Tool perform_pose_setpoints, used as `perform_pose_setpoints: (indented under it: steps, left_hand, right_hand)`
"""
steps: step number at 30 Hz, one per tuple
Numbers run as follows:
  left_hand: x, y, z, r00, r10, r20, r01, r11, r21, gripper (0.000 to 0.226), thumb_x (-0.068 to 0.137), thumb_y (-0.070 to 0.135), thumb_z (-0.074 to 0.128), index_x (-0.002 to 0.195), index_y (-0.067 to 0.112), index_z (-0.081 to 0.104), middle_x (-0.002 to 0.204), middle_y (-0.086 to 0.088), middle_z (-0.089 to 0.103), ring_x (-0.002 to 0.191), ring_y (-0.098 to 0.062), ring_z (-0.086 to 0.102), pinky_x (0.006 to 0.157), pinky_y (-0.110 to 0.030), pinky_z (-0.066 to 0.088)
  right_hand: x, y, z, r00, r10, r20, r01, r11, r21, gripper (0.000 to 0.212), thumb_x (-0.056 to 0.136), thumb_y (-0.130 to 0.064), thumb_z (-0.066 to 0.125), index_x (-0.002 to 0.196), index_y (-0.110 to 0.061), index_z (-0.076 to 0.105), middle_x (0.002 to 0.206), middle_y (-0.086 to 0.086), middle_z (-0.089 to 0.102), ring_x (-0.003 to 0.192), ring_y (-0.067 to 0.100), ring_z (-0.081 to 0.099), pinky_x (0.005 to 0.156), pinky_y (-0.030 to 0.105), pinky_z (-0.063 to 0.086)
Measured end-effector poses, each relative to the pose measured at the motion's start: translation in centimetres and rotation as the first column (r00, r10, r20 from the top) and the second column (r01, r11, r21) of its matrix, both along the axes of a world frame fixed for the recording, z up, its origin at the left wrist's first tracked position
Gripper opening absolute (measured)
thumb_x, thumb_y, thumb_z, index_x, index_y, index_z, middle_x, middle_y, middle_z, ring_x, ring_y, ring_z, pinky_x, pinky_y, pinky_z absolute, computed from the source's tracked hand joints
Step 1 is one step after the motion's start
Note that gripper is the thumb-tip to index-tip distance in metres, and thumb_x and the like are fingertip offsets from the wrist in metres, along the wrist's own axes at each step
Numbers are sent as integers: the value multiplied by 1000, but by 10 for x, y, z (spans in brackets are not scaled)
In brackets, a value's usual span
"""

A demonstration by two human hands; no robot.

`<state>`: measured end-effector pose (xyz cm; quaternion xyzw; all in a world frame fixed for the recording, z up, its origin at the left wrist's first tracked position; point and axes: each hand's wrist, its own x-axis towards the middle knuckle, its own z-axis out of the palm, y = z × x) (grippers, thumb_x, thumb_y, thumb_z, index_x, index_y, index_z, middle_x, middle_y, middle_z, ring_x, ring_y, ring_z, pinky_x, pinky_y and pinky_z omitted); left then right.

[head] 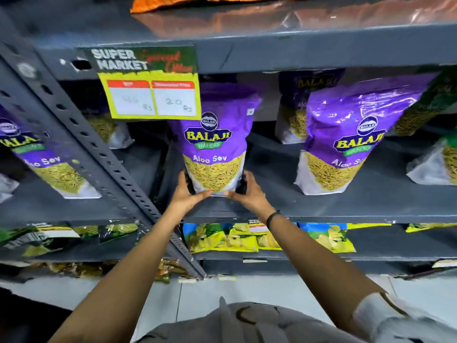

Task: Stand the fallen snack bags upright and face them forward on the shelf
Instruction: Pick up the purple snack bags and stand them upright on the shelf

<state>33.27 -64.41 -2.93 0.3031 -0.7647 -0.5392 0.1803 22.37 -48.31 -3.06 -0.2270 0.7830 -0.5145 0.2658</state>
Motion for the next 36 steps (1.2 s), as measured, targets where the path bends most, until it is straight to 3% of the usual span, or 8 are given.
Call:
perform_pose_setpoints:
  steps: [3, 9, 19, 23, 27, 31, 33, 36]
  left_hand:
    - [2, -4, -6, 1000, -21, -10, 21, 1000, 4, 87, 67, 6, 80, 136, 10, 27, 135, -3, 44, 126, -19, 43, 102, -31, 38]
    - [10, 4, -14, 999, -5, -42, 5, 1000, 3, 80, 69, 13, 79, 133, 13, 30, 125, 3, 49, 116, -13, 47, 94, -27, 39]
    - [18, 6, -19, 1000, 1, -7, -1, 1000, -28, 83, 70, 19, 79, 137, 15, 29, 140, -8, 47, 127, -22, 46, 102, -33, 39]
    - [23, 26, -11, 993, 112, -36, -116, 983, -142, 79, 74, 17, 75, 139, 9, 32, 144, -12, 42, 133, -24, 39, 109, -35, 33]
    - [39, 77, -11, 907, 348, -237, -418, 809, -413, 36, 84, 13, 59, 119, 7, 51, 116, -16, 57, 111, -26, 48, 94, -23, 30]
    - [32, 131, -20, 972, 47, -229, -172, 808, -563, 24, 89, 15, 50, 112, 14, 54, 106, -7, 59, 101, -13, 48, 91, -15, 33]
    - [13, 155, -20, 976, -87, -201, -37, 837, -545, 27, 91, 21, 47, 117, 17, 51, 112, 1, 56, 107, -11, 49, 95, -21, 39]
    - [-23, 188, -18, 975, -114, -193, 34, 926, -376, 35, 93, 22, 48, 127, 14, 46, 124, 4, 51, 118, -15, 51, 100, -35, 44]
  right_hand:
    - [4, -3, 1, 999, -32, -26, 32, 999, -8, 72, 70, -36, 78, 129, -17, 43, 126, 7, 63, 123, 29, 56, 105, 55, 39]
    - [9, 4, 4, 999, -25, -41, 24, 1000, -20, 74, 75, -33, 77, 136, -18, 38, 135, 5, 58, 126, 26, 54, 107, 54, 40]
    - [16, 11, -1, 999, -32, -27, 31, 998, -47, 72, 76, -31, 75, 136, -17, 37, 135, 6, 57, 126, 26, 54, 107, 52, 41]
    - [21, 19, -4, 994, -104, -20, 100, 984, -150, 70, 77, -26, 76, 137, -17, 40, 128, 4, 59, 118, 14, 56, 105, 34, 44]
    - [26, 48, -7, 869, -494, -23, 454, 816, -358, 34, 82, -32, 71, 112, -24, 58, 106, 1, 64, 99, 12, 61, 87, 26, 49]
    - [4, 94, -9, 631, -776, 19, 696, 554, -457, 23, 88, -38, 58, 91, -17, 52, 89, 9, 58, 81, 20, 54, 75, 33, 46]
    - [-16, 120, -8, 549, -836, 28, 742, 472, -476, 21, 92, -35, 52, 91, -14, 47, 88, 8, 52, 82, 17, 49, 75, 27, 42]
    - [-53, 159, -5, 509, -859, 45, 764, 427, -484, 23, 97, -28, 47, 102, -5, 48, 90, 0, 49, 83, 1, 50, 76, 9, 39]
